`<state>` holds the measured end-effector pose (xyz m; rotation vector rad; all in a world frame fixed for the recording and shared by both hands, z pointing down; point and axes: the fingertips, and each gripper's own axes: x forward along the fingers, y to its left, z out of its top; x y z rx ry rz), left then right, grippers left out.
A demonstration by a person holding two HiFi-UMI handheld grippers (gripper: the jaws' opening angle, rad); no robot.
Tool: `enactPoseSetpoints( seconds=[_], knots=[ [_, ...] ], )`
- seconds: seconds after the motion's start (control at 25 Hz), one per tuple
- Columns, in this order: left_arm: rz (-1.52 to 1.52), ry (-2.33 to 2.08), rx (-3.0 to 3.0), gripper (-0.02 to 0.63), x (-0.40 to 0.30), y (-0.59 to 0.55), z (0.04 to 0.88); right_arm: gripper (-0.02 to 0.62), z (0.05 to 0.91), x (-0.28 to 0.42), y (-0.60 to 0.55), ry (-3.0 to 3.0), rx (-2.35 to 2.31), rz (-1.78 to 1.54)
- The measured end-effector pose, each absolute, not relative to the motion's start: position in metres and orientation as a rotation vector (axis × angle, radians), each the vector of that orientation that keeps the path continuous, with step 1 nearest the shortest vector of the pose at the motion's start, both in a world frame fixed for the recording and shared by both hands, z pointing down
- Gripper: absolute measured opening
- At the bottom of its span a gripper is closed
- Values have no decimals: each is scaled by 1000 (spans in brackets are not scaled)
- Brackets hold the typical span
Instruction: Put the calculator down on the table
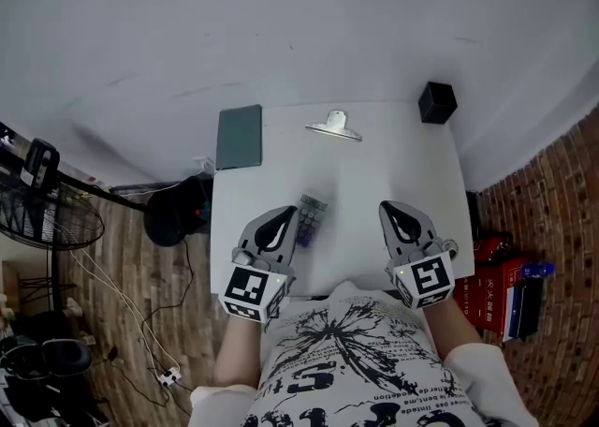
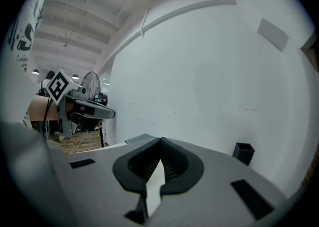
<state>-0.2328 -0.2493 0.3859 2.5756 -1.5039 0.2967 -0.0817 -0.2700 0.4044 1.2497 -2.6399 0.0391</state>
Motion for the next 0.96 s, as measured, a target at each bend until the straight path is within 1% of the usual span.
enactPoseSetpoints(
  seconds=[0.96],
  knots=[
    [280, -1480, 2543, 14, -217, -242, 393, 13, 395, -74, -262, -2675, 1242, -28]
  ],
)
